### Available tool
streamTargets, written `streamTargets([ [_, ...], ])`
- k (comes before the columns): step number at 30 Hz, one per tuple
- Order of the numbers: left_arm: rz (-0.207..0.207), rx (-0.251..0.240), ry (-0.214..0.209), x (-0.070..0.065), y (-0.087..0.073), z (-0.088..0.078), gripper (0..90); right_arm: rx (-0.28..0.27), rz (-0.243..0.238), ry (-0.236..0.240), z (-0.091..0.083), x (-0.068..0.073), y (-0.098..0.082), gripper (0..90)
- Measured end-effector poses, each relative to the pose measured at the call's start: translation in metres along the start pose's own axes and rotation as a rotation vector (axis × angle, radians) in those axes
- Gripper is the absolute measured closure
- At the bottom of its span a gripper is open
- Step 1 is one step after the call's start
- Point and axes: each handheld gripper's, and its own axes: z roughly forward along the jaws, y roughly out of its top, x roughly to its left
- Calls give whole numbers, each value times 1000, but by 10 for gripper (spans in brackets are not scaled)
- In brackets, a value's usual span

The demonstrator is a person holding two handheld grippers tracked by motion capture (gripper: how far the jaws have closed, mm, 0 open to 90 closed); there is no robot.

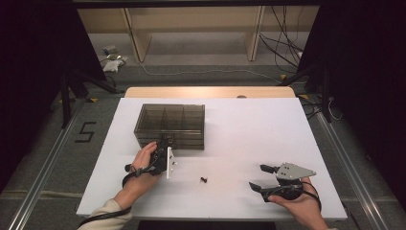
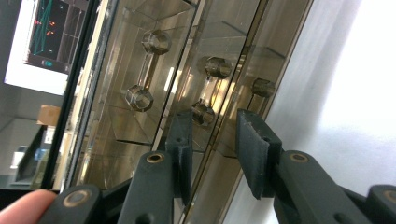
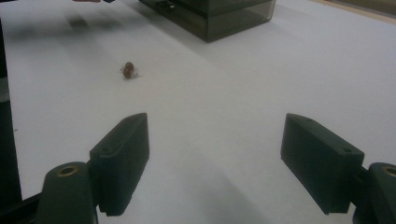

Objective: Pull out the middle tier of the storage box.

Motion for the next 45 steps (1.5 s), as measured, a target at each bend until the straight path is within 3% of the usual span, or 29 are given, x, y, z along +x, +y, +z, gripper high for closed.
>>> streamTargets([
  [9,25,7,33,0,1,2,729,-3,3,2,0,0,0,250],
  [13,59,24,63,-2,3,2,771,-7,0,2,0,0,0,252],
  [16,109,38,82,-4,5,3,779,-9,2,3,0,0,0,254],
  [24,158,39,88,-5,5,2,789,-10,4,4,-1,0,0,256],
  [45,173,50,91,-4,7,-2,797,-12,11,8,-1,0,1,267],
])
